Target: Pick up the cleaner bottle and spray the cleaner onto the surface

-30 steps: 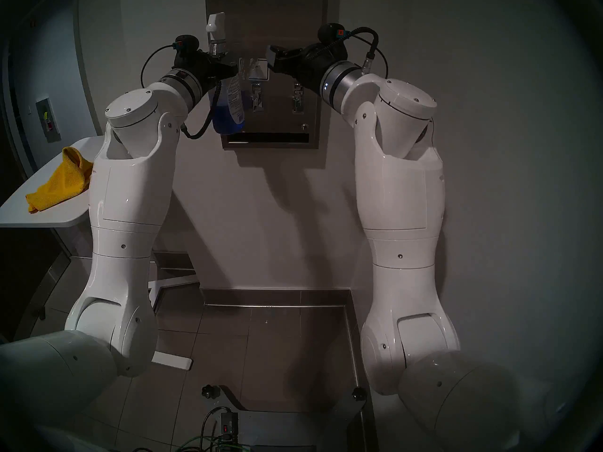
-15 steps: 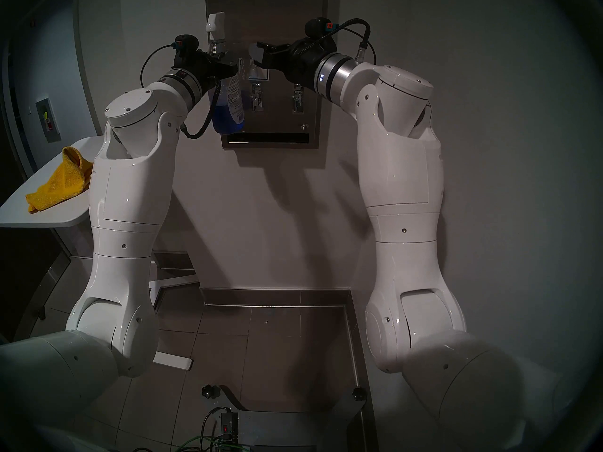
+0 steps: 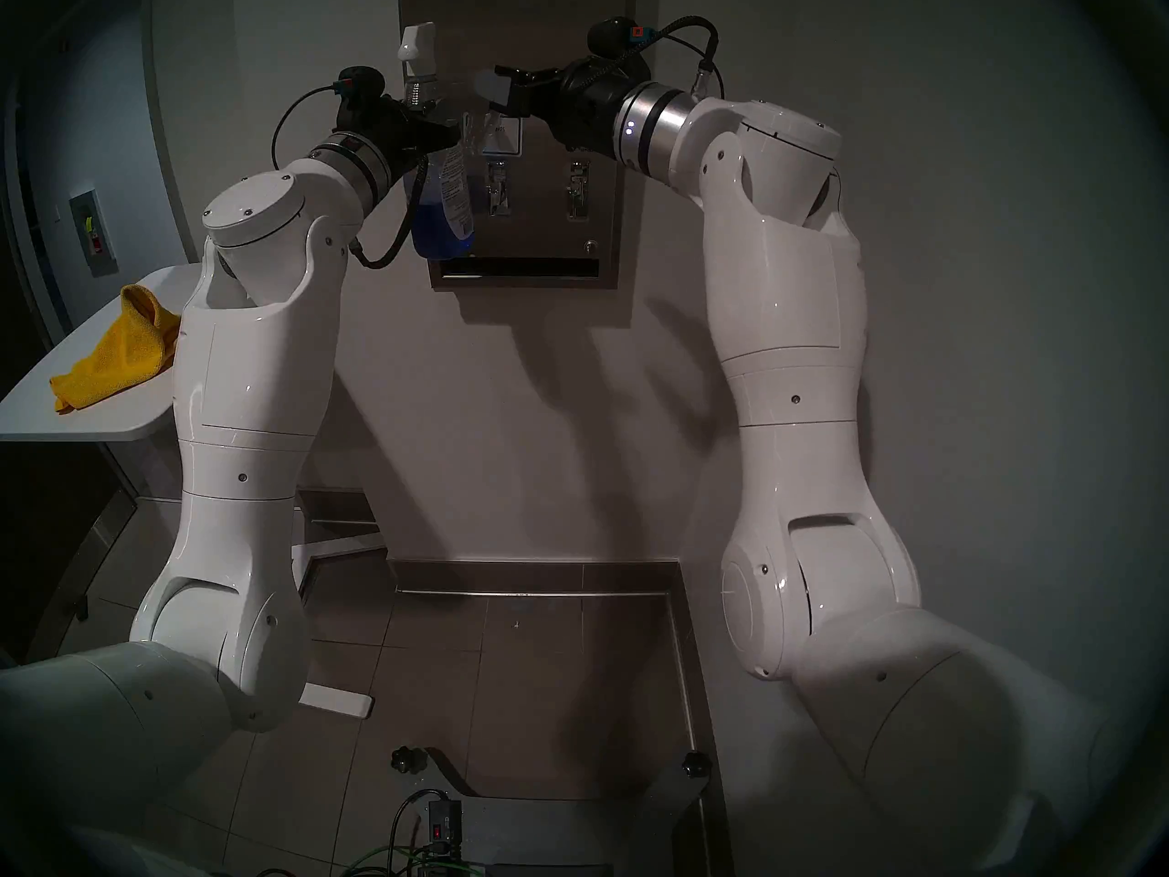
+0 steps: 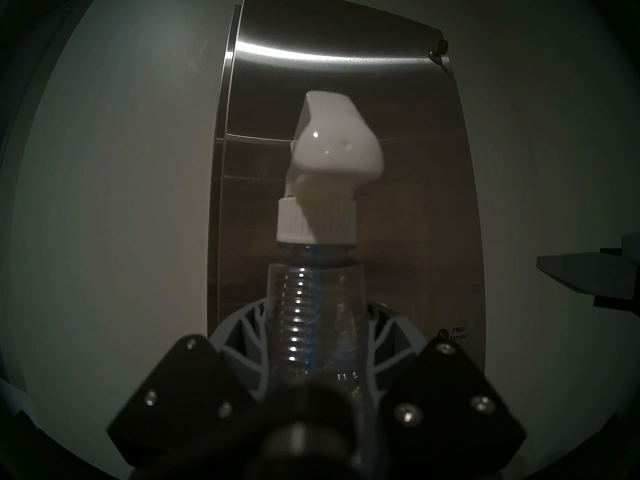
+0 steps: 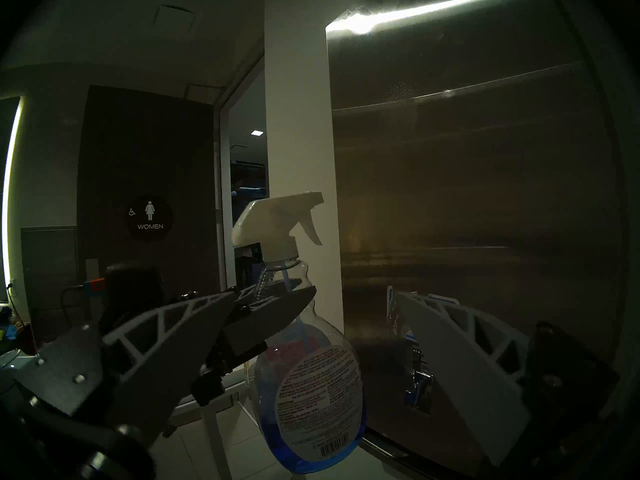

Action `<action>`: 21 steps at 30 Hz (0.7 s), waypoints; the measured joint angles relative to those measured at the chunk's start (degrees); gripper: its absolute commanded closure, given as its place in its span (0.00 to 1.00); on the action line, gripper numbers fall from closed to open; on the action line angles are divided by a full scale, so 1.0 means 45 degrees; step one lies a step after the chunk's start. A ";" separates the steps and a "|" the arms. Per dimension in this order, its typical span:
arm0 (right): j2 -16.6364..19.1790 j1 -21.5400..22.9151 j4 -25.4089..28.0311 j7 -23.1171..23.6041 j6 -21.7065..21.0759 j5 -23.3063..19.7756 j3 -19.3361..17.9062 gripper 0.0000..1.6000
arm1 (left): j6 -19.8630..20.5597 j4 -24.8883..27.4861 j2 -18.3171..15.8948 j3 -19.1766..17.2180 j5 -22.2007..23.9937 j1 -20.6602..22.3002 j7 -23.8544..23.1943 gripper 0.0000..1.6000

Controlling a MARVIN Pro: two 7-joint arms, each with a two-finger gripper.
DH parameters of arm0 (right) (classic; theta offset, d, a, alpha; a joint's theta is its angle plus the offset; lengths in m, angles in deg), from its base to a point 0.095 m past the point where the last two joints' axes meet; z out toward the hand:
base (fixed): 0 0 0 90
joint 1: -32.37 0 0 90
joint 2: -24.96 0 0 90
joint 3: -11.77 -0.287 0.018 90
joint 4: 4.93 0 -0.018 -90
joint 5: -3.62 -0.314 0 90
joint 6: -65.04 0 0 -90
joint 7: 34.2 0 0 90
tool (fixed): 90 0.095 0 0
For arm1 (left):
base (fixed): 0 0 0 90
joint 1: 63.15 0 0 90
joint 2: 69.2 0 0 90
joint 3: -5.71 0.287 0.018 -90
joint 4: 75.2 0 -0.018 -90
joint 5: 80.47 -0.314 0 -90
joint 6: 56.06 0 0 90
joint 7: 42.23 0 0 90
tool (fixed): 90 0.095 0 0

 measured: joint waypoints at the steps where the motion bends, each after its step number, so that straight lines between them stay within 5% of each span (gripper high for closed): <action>1: 0.0012 0.0049 -0.0078 0.0051 0.0009 -0.0013 -0.0013 0.00 | 0.0000 0.0000 0.0004 -0.0003 -0.0005 0.0000 -0.0004 1.00; 21: -0.0155 0.1678 -0.3143 0.1051 0.0382 -0.0113 0.0558 0.00 | 0.0090 -0.0006 0.0108 -0.0088 -0.0165 -0.0024 -0.0132 1.00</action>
